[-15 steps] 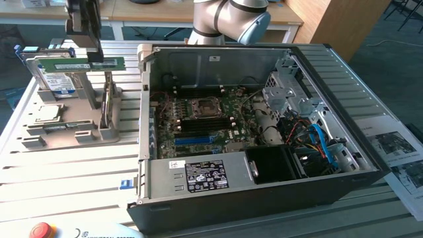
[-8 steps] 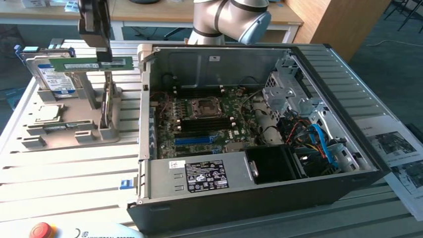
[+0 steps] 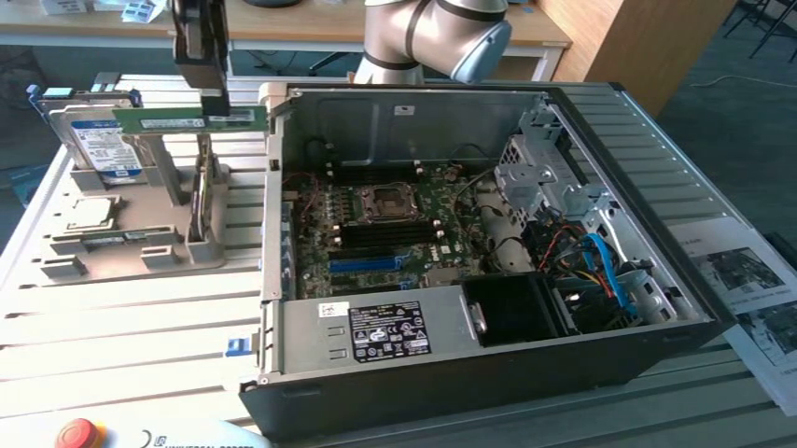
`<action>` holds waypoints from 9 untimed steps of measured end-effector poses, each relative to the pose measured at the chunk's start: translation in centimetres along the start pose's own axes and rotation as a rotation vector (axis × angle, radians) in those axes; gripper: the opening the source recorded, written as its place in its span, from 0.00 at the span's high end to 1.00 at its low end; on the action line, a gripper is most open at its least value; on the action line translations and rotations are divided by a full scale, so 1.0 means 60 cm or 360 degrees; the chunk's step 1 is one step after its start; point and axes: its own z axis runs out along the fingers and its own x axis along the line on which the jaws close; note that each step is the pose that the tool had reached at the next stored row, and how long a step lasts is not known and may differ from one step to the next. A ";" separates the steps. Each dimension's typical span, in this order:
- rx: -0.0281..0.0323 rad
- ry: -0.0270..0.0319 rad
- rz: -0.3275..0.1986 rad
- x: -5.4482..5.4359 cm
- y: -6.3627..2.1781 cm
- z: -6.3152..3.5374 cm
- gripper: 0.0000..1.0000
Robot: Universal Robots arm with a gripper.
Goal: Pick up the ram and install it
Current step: 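Pick up the ram and move it above insertion slot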
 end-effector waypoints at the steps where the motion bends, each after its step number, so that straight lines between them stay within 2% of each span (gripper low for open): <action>1: -0.00004 0.00001 0.0000 0.000 -0.004 0.000 0.88; 9: -0.00029 0.00000 0.0000 0.001 -0.031 -0.003 0.88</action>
